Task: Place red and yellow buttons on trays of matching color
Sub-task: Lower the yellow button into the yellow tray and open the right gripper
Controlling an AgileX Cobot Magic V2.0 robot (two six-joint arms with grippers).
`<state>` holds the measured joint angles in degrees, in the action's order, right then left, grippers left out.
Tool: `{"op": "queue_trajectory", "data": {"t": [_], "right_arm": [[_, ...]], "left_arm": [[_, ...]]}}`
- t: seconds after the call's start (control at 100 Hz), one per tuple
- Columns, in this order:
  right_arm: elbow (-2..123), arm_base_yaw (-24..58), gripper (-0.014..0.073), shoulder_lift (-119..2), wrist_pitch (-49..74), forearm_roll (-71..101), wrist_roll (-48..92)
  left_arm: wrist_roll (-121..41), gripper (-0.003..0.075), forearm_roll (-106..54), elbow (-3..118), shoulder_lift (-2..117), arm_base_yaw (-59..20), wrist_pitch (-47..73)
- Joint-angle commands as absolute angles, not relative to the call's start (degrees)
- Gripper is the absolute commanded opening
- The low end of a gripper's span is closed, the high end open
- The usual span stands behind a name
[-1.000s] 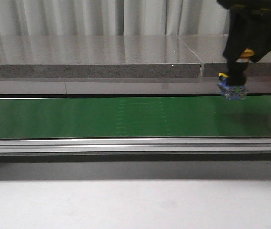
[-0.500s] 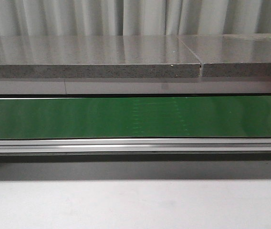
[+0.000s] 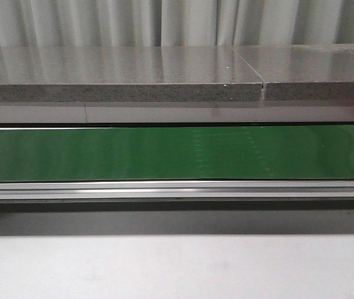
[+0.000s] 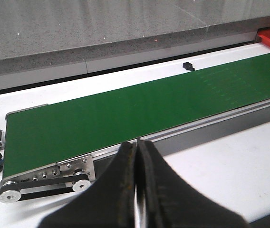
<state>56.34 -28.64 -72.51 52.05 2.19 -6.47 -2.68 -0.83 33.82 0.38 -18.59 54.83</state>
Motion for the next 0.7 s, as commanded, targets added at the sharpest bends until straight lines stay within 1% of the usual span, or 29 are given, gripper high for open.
{"op": "queue_trajectory", "data": {"t": [0.0, 0.16, 0.3, 0.69], "right_arm": [[56.42, -29.97, 0.0164, -70.68, 47.82, 0.65, -8.75], [53.6, -31.86, 0.0164, -71.47, 43.92, 0.0, -11.77], [53.52, -33.19, 0.0164, -73.87, 41.92, 0.0, -14.23], [53.52, -33.51, 0.0164, -81.68, 38.35, 1.84, -14.43]], "left_arm": [[-2.15, -0.0021, -1.42, 35.08, 1.43, -19.19, 50.47], [-2.15, -0.0021, -1.42, 35.08, 1.43, -19.19, 50.47], [-2.15, -0.0021, -1.42, 35.08, 1.43, -19.19, 50.47], [-2.15, -0.0021, -1.42, 35.08, 1.43, -19.19, 50.47]]}}
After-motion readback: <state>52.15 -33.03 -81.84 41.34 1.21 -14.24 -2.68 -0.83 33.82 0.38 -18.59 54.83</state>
